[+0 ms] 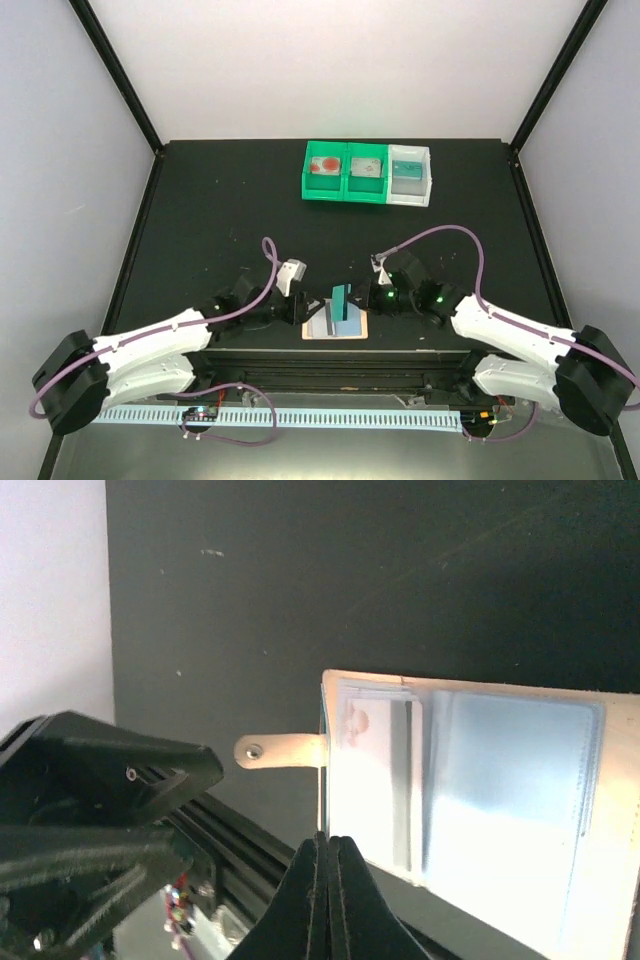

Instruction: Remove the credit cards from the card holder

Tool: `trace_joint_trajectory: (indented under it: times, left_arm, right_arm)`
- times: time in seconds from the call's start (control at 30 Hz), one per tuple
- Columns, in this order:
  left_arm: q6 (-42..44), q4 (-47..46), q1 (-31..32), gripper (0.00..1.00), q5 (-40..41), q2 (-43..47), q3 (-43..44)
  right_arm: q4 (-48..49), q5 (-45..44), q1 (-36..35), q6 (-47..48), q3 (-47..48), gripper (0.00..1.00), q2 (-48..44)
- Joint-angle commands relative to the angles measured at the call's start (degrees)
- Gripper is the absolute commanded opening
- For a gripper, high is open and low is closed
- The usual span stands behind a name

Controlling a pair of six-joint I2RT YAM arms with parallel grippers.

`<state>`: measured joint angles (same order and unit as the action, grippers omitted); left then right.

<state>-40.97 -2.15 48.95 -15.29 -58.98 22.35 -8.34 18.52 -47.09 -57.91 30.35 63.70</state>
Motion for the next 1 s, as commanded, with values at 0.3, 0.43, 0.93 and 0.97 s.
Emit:
trace_joint_trajectory:
  times: [0.3,0.43,0.93,0.97]
  left_arm:
    - [32.02,-4.85,6.31,0.52,8.06,19.99,-2.68]
    - [37.47,-4.53,6.55,0.57,9.04,22.52,-4.04]
    - [57.34,-6.38,10.8,0.59,9.56,13.08,-0.21]
    - [57.88,-6.49,11.08,0.59,10.13,12.37,0.06]
  right_arm:
    - [-7.12,-5.7,0.38,-20.07,5.73,0.01,-6.64]
    - [-6.84,-6.11,0.36,-22.3,6.82,0.01,-7.37]
    - [-5.08,-1.68,0.37,-28.72,8.11,0.01,-6.92]
    - [-5.01,-1.75,0.35,-28.75,8.02,0.01,-7.17]
